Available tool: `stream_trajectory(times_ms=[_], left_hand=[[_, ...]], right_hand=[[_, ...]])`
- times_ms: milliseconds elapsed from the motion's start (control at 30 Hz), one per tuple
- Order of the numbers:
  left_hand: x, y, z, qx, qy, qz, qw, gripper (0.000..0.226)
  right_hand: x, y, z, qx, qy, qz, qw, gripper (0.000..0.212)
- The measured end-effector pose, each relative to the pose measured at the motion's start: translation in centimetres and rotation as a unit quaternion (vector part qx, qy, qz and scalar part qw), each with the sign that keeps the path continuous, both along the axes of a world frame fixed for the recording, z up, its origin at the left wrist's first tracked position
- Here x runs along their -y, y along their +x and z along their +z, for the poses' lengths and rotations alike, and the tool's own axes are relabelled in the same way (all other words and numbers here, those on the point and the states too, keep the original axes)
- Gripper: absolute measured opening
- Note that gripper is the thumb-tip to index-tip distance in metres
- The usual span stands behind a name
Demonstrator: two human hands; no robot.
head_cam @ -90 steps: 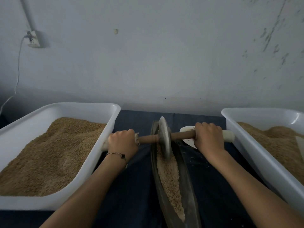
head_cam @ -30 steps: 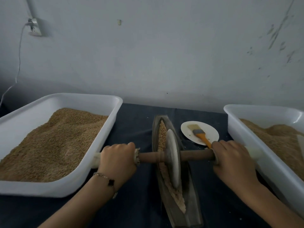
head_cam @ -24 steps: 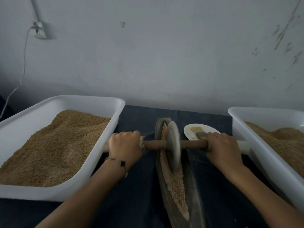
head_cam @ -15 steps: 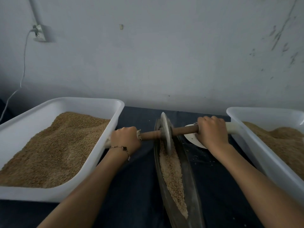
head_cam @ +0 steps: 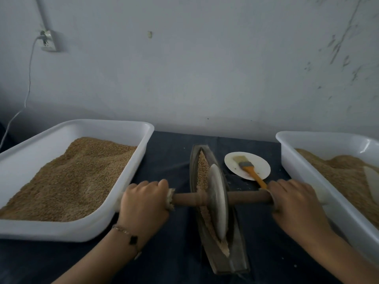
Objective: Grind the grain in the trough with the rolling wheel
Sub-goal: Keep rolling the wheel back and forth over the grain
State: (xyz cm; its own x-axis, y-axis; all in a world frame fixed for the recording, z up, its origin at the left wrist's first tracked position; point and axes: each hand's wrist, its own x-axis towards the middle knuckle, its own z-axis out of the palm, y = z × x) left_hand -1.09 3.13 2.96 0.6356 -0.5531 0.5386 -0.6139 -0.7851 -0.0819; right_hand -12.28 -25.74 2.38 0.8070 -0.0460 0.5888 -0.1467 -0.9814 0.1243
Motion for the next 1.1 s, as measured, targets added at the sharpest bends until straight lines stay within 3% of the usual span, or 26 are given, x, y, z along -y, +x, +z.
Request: stream_trajectory(times_ms=[133,233,400,667,833,933,1033,1100], left_hand=[[0.3,0.2,0.2,-0.012,0.028,0.008,0.999,0.041],[1.0,1.9,-0.1,-0.022,0.049,0.053,0.997,0.024],[2.7,5.7,-1.0,-0.034,0.053,0.113,0.992,0.022],[4.5,10.2,-0.6,-0.139,0.016,0.154,0.978,0.016],[4.6,9.6,-0.1,-0.107,0.056,0.134,0.984,0.018],[4.6,7.7,0.0,-0.081,0.061,0.077,0.992,0.02],[3.7,4.6,0.0,-0.034,0.062,0.046,0.996,0.022],[2.9,2.7,0.1,-0.027,0.06,0.032,0.997,0.023]], right_hand=[[-0.2,-0.7,-0.1,0.001,0.013,0.011,1.0,0.043],[0.0,0.7,-0.3,-0.007,0.022,-0.001,1.0,0.045],[0.6,5.3,-0.7,-0.014,0.035,-0.034,0.999,0.036],[1.5,12.5,0.8,0.001,0.017,-0.064,0.998,0.018],[1.5,11.2,0.3,-0.056,0.009,-0.077,0.995,0.02],[1.0,9.1,0.1,-0.083,-0.001,-0.036,0.996,0.01],[0.8,5.7,0.1,-0.107,-0.029,0.002,0.994,0.034],[0.7,3.3,0.5,-0.081,-0.051,0.04,0.995,0.039]])
